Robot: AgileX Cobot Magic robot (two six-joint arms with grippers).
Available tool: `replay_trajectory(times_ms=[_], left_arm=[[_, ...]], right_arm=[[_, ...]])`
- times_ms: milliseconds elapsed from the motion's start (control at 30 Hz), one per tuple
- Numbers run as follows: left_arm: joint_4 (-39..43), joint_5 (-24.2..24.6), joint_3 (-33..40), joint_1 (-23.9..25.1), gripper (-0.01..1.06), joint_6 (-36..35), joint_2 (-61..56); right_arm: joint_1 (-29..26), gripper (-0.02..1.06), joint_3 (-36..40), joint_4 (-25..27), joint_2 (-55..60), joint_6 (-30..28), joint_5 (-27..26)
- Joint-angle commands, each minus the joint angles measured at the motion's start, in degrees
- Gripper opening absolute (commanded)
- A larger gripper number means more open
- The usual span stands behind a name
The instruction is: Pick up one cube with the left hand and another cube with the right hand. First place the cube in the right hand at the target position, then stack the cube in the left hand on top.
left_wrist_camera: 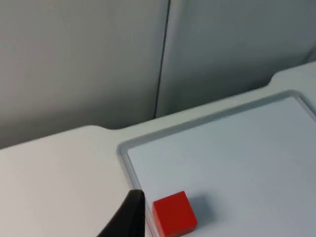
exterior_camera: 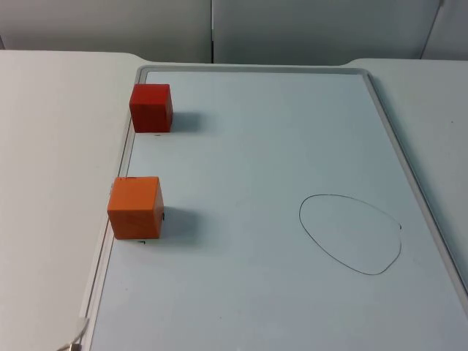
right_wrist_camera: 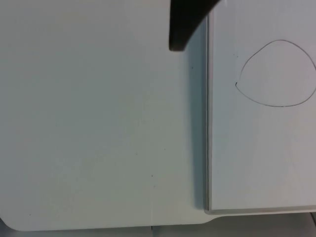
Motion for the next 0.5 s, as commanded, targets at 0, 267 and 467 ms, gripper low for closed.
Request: replay_trajectory(times_ms=[0, 267, 467], left_arm=[[0.3, 0.2, -1.6, -1.1, 1.03, -2.1, 3.5], [0.4, 0.5, -7.0, -2.8, 1.03, -8.8, 20.4], [0.4, 2.1, -10.5, -3.1, 1.03, -11.5, 27.3]], right_arm=[[-0.5, 0.99, 0.2, 0.1, -0.2, 0.0, -0.5], [-0.5, 0.99, 0.2, 0.1, -0.2, 0.0, -0.5], [-0.5, 0.99, 0.2, 0.1, -0.2, 0.0, -0.5]])
